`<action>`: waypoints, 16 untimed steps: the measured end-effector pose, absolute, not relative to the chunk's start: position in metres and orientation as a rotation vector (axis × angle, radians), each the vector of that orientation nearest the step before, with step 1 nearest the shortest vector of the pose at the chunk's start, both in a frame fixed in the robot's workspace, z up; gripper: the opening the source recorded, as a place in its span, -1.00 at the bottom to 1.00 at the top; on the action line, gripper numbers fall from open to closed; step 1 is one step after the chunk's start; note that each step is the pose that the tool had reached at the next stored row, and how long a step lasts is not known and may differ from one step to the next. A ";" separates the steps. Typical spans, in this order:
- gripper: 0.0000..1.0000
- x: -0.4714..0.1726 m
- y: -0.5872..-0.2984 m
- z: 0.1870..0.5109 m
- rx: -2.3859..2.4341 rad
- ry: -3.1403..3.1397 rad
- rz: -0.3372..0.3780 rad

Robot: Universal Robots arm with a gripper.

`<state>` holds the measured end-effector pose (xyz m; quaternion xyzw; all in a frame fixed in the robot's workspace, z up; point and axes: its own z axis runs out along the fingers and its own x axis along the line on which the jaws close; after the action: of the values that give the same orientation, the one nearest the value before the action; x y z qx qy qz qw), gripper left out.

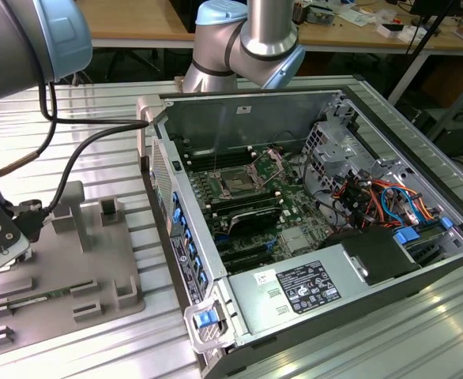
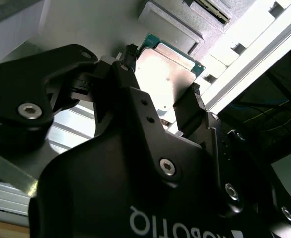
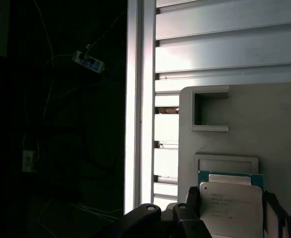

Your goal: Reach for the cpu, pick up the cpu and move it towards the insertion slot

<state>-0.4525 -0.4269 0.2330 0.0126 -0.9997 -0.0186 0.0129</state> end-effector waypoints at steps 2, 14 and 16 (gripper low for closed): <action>0.09 -0.452 -0.427 0.234 0.039 -3.115 -0.058; 0.09 -0.453 -0.427 0.238 0.039 -3.115 -0.058; 0.09 -0.453 -0.427 0.239 0.039 -3.115 -0.058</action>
<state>-0.4525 -0.4269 0.2387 0.0126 -0.9997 -0.0186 0.0129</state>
